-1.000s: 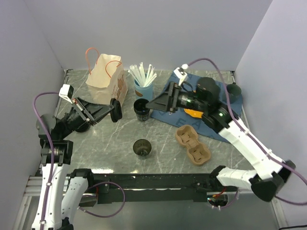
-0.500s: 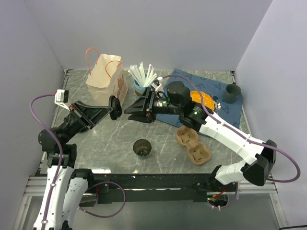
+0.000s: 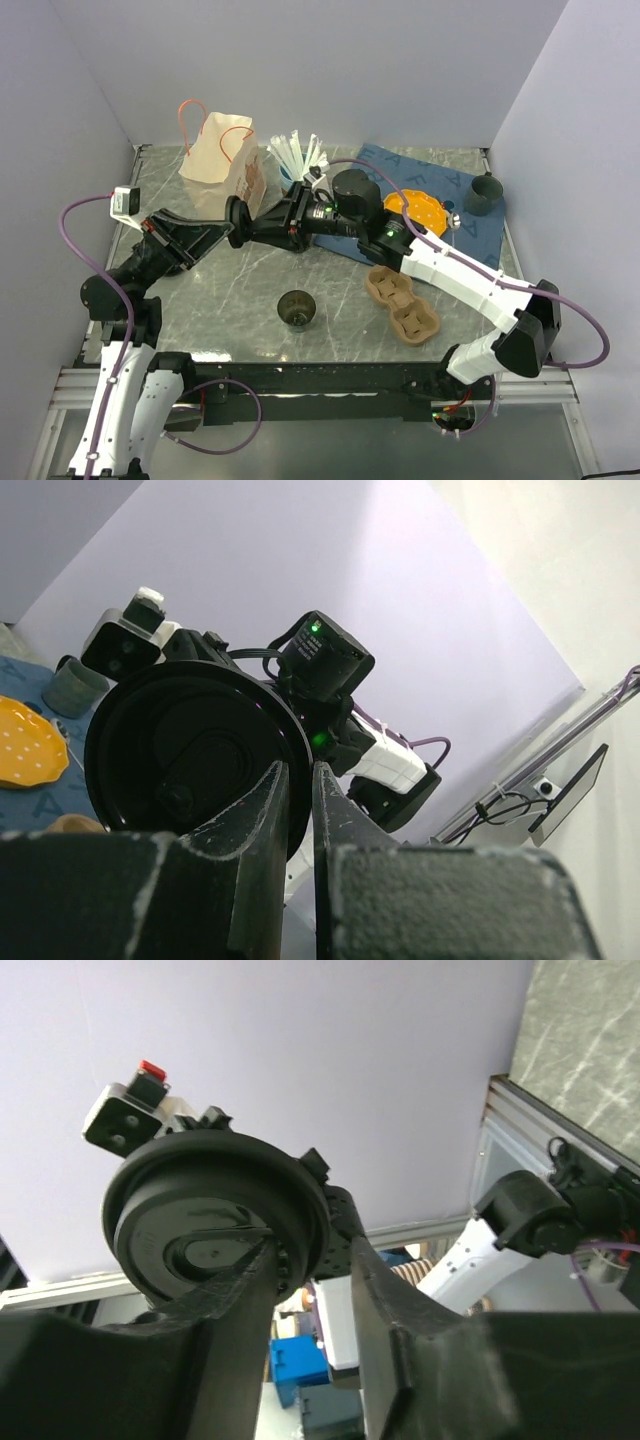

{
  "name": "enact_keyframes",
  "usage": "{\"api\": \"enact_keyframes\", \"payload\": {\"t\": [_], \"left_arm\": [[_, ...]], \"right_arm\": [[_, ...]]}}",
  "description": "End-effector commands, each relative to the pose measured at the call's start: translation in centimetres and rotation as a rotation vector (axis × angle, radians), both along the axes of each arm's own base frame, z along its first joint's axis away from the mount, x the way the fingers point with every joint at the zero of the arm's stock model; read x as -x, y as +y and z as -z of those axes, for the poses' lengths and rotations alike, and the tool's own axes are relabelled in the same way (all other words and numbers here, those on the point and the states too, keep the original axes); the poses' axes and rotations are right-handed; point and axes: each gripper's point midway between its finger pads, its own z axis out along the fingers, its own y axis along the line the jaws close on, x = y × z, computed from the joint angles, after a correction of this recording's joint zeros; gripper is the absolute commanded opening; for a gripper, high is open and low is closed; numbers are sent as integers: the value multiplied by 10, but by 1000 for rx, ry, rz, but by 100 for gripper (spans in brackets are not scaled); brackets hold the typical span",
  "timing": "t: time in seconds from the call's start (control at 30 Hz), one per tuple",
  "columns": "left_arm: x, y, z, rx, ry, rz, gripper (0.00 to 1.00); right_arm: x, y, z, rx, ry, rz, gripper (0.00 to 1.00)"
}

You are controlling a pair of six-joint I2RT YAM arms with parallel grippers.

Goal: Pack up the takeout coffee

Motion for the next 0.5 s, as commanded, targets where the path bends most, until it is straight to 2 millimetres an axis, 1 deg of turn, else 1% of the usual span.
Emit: {"api": "enact_keyframes", "payload": {"t": [0.0,0.03,0.07,0.1,0.17,0.2,0.23,0.27,0.3,0.33,0.37,0.4,0.43,0.47], "left_arm": [[15,-1,-14,3,-83,14,1],[15,-1,-12,4,-80,13,1],[16,-1,-10,5,-75,14,1],[16,-1,-9,5,-74,14,1],[16,-1,-4,4,-59,14,1],[15,-1,-2,2,-51,14,1],[14,-1,0,2,-41,16,1],[12,-1,4,1,-12,16,2],[9,-2,8,-7,6,14,9],[7,-2,10,-14,20,10,16],[7,-2,10,-24,26,3,26],[-2,-2,23,-56,97,-16,47],[-7,-1,26,-72,119,-42,55],[-7,1,22,-93,125,-67,62]], "right_arm": [[-3,7,-36,-96,-33,16,33],[-3,9,-41,-115,-44,13,29],[-2,10,-42,-119,-45,8,26],[0,10,-42,-122,-44,4,19],[1,11,-40,-138,-38,3,12],[3,9,-42,-151,-43,3,6],[3,8,-34,-148,-35,7,2],[2,7,-36,-166,-41,11,0],[5,4,-37,-170,-45,11,0],[5,1,-31,-158,-35,19,0],[4,-1,-25,-136,-29,30,0],[4,-7,-27,-129,-37,51,0],[2,-12,-26,-113,-42,64,0],[1,-17,-14,-48,-47,73,0]]}}
